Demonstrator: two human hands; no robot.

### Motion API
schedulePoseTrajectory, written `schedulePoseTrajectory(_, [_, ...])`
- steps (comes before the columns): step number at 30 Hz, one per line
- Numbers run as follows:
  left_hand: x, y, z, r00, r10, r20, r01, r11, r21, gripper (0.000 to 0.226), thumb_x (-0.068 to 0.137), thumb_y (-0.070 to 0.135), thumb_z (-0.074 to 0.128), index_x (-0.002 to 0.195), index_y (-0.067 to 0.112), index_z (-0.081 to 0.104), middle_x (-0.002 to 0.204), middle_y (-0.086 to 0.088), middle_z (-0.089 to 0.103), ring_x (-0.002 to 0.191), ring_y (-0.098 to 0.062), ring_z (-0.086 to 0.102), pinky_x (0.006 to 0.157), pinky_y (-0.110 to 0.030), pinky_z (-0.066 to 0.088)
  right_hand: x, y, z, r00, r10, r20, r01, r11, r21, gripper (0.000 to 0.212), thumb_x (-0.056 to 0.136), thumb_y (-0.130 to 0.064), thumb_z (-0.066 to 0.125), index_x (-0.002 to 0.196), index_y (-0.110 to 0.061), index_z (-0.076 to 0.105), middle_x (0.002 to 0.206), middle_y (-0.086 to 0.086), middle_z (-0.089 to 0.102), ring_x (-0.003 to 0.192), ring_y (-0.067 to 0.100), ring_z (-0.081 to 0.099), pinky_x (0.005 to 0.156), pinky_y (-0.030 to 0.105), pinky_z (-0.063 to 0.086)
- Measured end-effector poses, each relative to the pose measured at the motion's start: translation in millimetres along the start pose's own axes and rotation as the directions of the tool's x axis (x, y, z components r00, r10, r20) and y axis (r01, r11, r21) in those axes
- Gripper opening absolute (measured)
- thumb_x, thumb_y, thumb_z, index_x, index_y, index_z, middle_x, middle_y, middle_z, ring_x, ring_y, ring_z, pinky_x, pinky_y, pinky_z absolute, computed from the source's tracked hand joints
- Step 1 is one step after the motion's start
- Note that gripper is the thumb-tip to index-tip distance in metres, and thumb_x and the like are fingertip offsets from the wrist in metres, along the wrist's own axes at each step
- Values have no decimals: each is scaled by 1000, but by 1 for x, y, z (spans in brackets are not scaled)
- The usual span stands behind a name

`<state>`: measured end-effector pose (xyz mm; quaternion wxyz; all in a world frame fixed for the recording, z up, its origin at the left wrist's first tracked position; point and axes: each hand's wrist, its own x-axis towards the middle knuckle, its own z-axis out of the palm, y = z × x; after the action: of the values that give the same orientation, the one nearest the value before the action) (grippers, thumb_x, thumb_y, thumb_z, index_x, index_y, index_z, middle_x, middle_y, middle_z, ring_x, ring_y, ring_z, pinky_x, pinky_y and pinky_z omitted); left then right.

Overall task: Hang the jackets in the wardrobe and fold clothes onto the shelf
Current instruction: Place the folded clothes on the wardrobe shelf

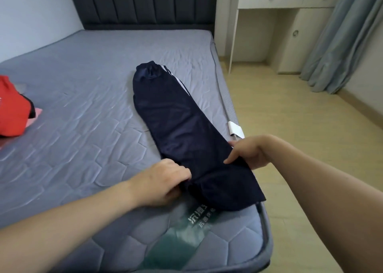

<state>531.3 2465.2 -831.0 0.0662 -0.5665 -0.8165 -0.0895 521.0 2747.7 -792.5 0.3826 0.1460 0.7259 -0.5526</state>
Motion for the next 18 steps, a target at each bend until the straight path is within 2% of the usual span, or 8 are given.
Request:
schedulePoseTrajectory(3, [-12,2,9,999,23,29,-23,1000,-1,26,82,24,60,108,19,63,111,4,63,102,-18,57,93,-35,46,-6,-12,3,978,26,-205,-53,990,-128,25,93,-15,61,108,-35,54,68,-2,71,49,16,64,53,22,51])
schedulePoseTrajectory(5, [-6,11,11,994,-88,-59,74,976,-207,20,95,35,50,97,20,63,102,4,65,96,-17,58,90,-42,48,-12,-24,1,967,4,-254,-41,989,-140,35,92,-20,63,111,-44,45,71,-3,68,35,14,58,36,18,43])
schedulePoseTrajectory(7, [9,9,-6,876,-472,-99,290,680,-673,25,97,43,41,86,25,56,84,2,69,82,-20,64,82,-48,50,-16,-33,-4,956,-34,-293,16,998,-64,51,92,-18,63,125,-47,37,81,0,68,36,15,59,33,20,42])
schedulePoseTrajectory(9, [18,-8,-21,771,-628,-106,285,490,-824,18,95,40,42,82,29,46,79,-3,71,77,-23,68,80,-50,53,-18,-44,-11,939,-56,-338,93,991,93,41,91,-14,62,122,-37,48,71,1,68,38,14,58,34,17,41])
schedulePoseTrajectory(11, [17,-19,-33,876,-478,-61,329,686,-649,9,88,34,50,94,34,44,96,4,69,91,-18,65,87,-46,50,-17,-54,-15,938,-53,-344,160,943,292,17,90,-7,58,104,-17,63,65,3,63,49,15,53,40,16,44])
schedulePoseTrajectory(13, [11,-18,-19,965,-237,112,258,931,-259,46,78,36,57,121,33,42,122,6,57,111,-13,53,100,-37,43,-10,-57,-17,944,-54,-325,179,912,368,20,91,1,49,84,-4,67,64,8,65,56,19,58,48,22,53])
schedulePoseTrajectory(15, [7,-8,11,956,-166,241,162,986,35,64,79,42,53,139,29,37,138,4,45,123,-15,44,105,-34,37,-1,-53,-16,948,-68,-310,191,902,388,41,88,11,28,84,2,68,74,17,69,60,26,66,47,29,56])
schedulePoseTrajectory(18, [16,0,43,938,-302,172,255,934,250,53,87,41,40,137,25,43,127,1,50,113,-24,49,92,-40,41,12,-35,-17,963,-130,-234,217,894,393,59,79,19,17,107,2,67,95,20,71,76,27,72,60,34,60])
